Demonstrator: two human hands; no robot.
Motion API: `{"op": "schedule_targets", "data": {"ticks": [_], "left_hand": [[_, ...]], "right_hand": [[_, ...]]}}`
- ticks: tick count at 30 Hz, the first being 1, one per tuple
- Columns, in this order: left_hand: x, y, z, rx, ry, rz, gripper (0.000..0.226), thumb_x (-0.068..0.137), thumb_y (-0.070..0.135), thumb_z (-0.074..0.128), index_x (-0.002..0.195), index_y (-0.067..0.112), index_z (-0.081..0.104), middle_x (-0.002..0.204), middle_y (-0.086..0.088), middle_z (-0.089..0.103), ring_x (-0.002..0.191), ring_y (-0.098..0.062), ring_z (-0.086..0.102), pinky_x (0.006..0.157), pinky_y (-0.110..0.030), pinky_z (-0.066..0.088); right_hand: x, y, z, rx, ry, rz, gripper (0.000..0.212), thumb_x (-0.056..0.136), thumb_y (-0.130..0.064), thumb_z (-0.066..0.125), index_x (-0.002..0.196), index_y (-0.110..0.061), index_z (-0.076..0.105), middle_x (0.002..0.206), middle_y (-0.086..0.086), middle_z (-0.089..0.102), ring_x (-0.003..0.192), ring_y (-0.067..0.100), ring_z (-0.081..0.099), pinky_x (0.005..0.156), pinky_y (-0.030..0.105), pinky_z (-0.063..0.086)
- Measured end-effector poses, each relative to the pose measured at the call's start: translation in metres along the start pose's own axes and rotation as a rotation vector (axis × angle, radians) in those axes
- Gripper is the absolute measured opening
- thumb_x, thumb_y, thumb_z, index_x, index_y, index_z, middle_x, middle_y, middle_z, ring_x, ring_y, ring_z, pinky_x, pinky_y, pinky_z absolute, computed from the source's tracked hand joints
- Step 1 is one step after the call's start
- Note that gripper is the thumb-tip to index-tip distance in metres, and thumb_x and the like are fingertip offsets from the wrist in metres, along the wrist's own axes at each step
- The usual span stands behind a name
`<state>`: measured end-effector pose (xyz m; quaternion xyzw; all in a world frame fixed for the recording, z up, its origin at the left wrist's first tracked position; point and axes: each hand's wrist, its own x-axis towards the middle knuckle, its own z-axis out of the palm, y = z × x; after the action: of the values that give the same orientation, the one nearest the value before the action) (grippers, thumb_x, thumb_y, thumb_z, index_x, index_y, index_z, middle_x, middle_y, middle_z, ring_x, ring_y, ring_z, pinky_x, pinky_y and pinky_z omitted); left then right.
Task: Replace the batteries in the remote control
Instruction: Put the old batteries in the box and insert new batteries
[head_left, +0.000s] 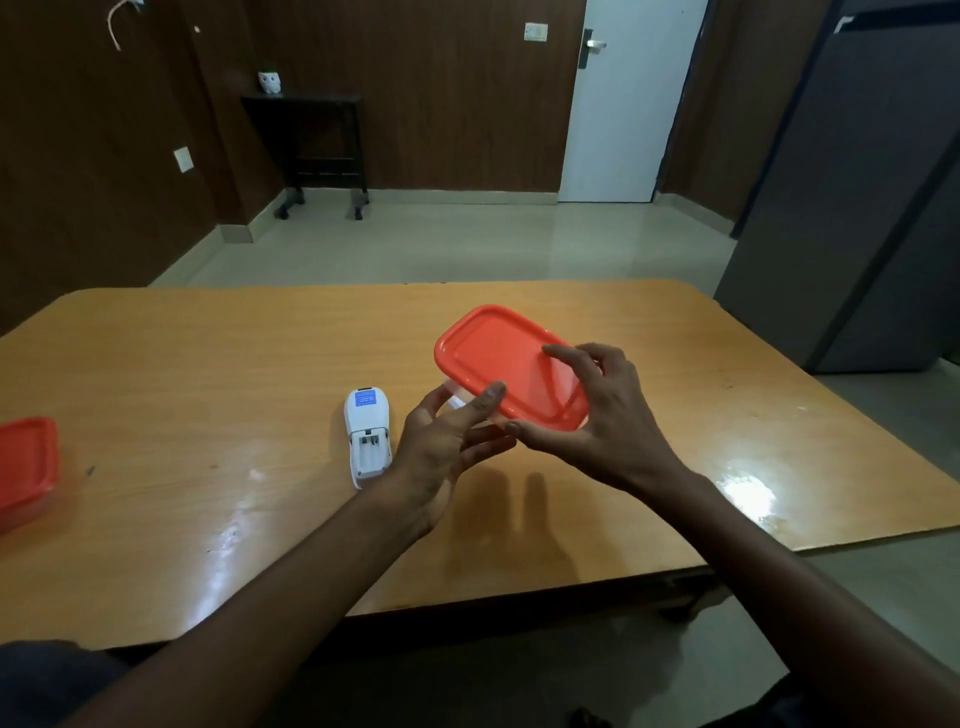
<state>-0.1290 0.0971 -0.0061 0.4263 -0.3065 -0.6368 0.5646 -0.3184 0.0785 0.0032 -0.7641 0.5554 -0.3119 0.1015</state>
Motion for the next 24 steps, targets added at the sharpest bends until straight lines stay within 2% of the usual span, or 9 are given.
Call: {"op": "schedule_targets", "data": {"ticks": [3, 6, 8, 10, 11, 13, 17, 21, 24], "left_hand": [[0.008, -0.005, 0.018, 0.072, -0.062, -0.059, 0.068, 0.073, 0.035, 0.082, 0.129, 0.008, 0.053, 0.115, -0.024, 0.072, 0.097, -0.038, 0.075, 0.093, -0.051, 0.058], [0.029, -0.014, 0.040, 0.259, -0.078, -0.064, 0.043, 0.093, 0.046, 0.066, 0.121, 0.013, 0.062, 0.116, -0.018, 0.070, 0.105, -0.035, 0.071, 0.097, -0.048, 0.057], [0.048, -0.023, 0.050, 0.583, -0.100, 0.005, 0.047, 0.096, 0.049, 0.060, 0.130, 0.015, 0.063, 0.125, -0.008, 0.068, 0.111, -0.025, 0.067, 0.100, -0.041, 0.055], [0.066, -0.029, 0.057, 1.020, -0.164, 0.118, 0.052, 0.093, 0.046, 0.064, 0.139, 0.022, 0.058, 0.137, 0.001, 0.061, 0.123, -0.020, 0.059, 0.103, -0.034, 0.048], [0.076, -0.031, 0.060, 1.205, -0.194, 0.154, 0.058, 0.092, 0.043, 0.068, 0.144, 0.023, 0.054, 0.143, -0.002, 0.055, 0.130, -0.022, 0.053, 0.104, -0.033, 0.043], [0.096, -0.031, 0.064, 1.416, -0.245, 0.179, 0.068, 0.089, 0.042, 0.071, 0.149, 0.023, 0.046, 0.151, -0.008, 0.047, 0.140, -0.026, 0.042, 0.108, -0.035, 0.038], [0.139, -0.030, 0.074, 1.602, -0.265, 0.141, 0.082, 0.083, 0.059, 0.070, 0.152, 0.027, 0.040, 0.156, -0.008, 0.041, 0.145, -0.028, 0.036, 0.114, -0.044, 0.035], [0.169, -0.033, 0.089, 1.675, -0.258, 0.084, 0.086, 0.077, 0.069, 0.069, 0.151, 0.034, 0.041, 0.157, -0.004, 0.037, 0.149, -0.028, 0.026, 0.116, -0.052, 0.025], [0.179, -0.036, 0.095, 1.703, -0.248, 0.065, 0.085, 0.075, 0.071, 0.069, 0.148, 0.035, 0.044, 0.153, -0.003, 0.040, 0.148, -0.028, 0.026, 0.113, -0.054, 0.025]], "right_hand": [[0.002, 0.017, -0.010, 0.027, 0.056, 0.079, 0.107, 0.053, -0.080, 0.069, 0.144, -0.031, 0.043, 0.141, 0.012, 0.042, 0.127, 0.028, 0.042, 0.093, 0.042, 0.051], [0.010, 0.047, -0.021, -0.006, 0.142, 0.227, 0.099, 0.055, -0.067, 0.084, 0.139, -0.029, 0.047, 0.141, 0.015, 0.042, 0.129, 0.034, 0.041, 0.096, 0.044, 0.049], [0.016, 0.074, -0.026, -0.044, 0.176, 0.364, 0.094, 0.057, -0.061, 0.087, 0.136, -0.027, 0.050, 0.140, 0.016, 0.041, 0.131, 0.036, 0.039, 0.100, 0.044, 0.045], [0.020, 0.101, -0.030, -0.083, 0.192, 0.475, 0.090, 0.056, -0.061, 0.086, 0.132, -0.025, 0.053, 0.139, 0.016, 0.040, 0.132, 0.038, 0.036, 0.105, 0.044, 0.042], [0.023, 0.113, -0.030, -0.091, 0.189, 0.518, 0.089, 0.057, -0.062, 0.086, 0.131, -0.025, 0.054, 0.140, 0.017, 0.039, 0.133, 0.038, 0.035, 0.107, 0.044, 0.040], [0.029, 0.131, -0.030, -0.079, 0.178, 0.596, 0.085, 0.061, -0.063, 0.083, 0.131, -0.025, 0.054, 0.142, 0.018, 0.039, 0.135, 0.039, 0.034, 0.108, 0.044, 0.038], [0.053, 0.160, -0.028, -0.211, 0.202, 0.585, 0.068, 0.076, -0.065, 0.070, 0.130, -0.025, 0.065, 0.150, 0.015, 0.046, 0.143, 0.039, 0.030, 0.115, 0.048, 0.032], [0.099, 0.189, -0.026, -0.265, 0.237, 0.523, 0.050, 0.085, -0.057, 0.066, 0.120, -0.022, 0.073, 0.126, 0.007, 0.071, 0.123, 0.033, 0.058, 0.112, 0.051, 0.037], [0.137, 0.208, -0.022, -0.272, 0.255, 0.543, 0.044, 0.090, -0.049, 0.065, 0.121, -0.019, 0.072, 0.121, 0.010, 0.073, 0.120, 0.031, 0.061, 0.116, 0.051, 0.033]]}}
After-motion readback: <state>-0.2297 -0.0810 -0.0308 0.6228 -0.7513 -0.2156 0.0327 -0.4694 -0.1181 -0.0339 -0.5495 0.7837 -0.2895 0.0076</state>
